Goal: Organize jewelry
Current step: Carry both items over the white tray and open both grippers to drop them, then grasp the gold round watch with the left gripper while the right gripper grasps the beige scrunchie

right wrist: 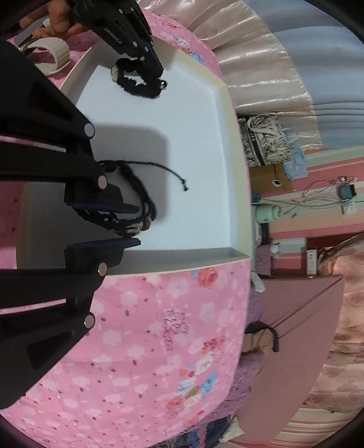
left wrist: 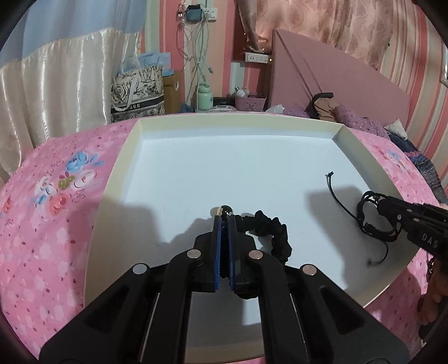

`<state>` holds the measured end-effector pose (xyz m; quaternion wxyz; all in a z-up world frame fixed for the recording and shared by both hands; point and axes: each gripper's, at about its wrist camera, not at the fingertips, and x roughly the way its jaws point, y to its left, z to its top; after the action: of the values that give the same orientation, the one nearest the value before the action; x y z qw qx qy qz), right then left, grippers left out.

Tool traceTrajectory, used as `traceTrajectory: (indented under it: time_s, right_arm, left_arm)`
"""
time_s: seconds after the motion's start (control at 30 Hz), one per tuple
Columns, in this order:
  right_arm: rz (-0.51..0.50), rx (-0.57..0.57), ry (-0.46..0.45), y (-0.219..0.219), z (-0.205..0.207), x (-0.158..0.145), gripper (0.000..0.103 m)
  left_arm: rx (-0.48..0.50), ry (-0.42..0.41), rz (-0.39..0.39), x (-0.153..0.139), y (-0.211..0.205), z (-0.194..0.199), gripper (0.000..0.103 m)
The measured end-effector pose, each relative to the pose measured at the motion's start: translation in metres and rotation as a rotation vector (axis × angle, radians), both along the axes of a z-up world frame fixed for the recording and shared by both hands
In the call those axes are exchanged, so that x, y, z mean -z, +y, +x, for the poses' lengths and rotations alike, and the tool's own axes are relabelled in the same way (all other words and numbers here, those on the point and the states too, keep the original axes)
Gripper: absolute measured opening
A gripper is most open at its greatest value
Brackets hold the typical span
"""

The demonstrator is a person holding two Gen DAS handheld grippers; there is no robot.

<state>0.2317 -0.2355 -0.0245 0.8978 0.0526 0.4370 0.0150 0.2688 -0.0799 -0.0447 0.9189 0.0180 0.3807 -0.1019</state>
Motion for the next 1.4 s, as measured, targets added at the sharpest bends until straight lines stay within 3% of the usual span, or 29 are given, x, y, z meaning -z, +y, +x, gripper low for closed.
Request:
traceTrajectory:
  time_s: [0.13, 0.2, 0.23, 0.3, 0.43, 0.63, 0.8, 0.97, 1.13, 1.23, 1.27, 1.3, 1.4]
  right_arm:
    - [-0.002, -0.001, 0.006, 0.0, 0.002, 0.0, 0.017]
    - [0.019, -0.016, 0.014, 0.002, 0.003, 0.002, 0.025]
    - [0.025, -0.022, 0.009, 0.004, 0.004, 0.001, 0.029]
    - [0.04, -0.026, -0.011, 0.002, -0.001, -0.011, 0.053]
    - [0.042, -0.03, -0.079, -0.006, -0.019, -0.047, 0.059]
    - [0.045, -0.024, -0.167, -0.027, -0.099, -0.087, 0.06]
    - [0.068, -0.118, -0.144, 0.0, -0.172, -0.063, 0.06]
    - [0.072, -0.146, -0.086, 0.024, -0.195, -0.028, 0.059]
    - [0.04, -0.181, -0.03, 0.044, -0.196, -0.011, 0.058]
    - [-0.042, -0.209, 0.013, 0.061, -0.182, -0.002, 0.037]
    - [-0.069, -0.216, 0.022, 0.067, -0.176, 0.002, 0.017]
    - [-0.093, -0.21, 0.019, 0.068, -0.177, 0.003, 0.011]
    - [-0.137, -0.138, -0.001, 0.057, -0.168, -0.001, 0.008]
  left_arm:
    - [-0.009, 0.012, 0.022, 0.003, 0.0, 0.003, 0.004]
    - [-0.01, 0.02, 0.013, 0.003, 0.002, 0.003, 0.011]
    - [-0.009, 0.026, 0.01, 0.002, 0.004, 0.004, 0.019]
    - [-0.018, 0.03, -0.003, -0.003, 0.008, 0.003, 0.059]
    - [-0.016, -0.016, -0.015, -0.031, 0.022, -0.014, 0.062]
    - [-0.035, -0.108, 0.003, -0.062, 0.05, -0.085, 0.076]
    - [0.004, -0.087, 0.003, -0.037, 0.043, -0.153, 0.076]
    - [0.015, -0.056, 0.0, -0.016, 0.026, -0.181, 0.076]
    - [0.004, -0.059, 0.008, -0.011, 0.025, -0.2, 0.076]
    - [0.017, -0.049, 0.009, -0.008, 0.021, -0.198, 0.076]
    - [0.028, -0.05, 0.018, -0.008, 0.017, -0.196, 0.076]
    - [0.033, -0.057, 0.028, -0.009, 0.013, -0.194, 0.076]
    - [0.065, -0.053, 0.054, -0.009, 0.0, -0.186, 0.076]
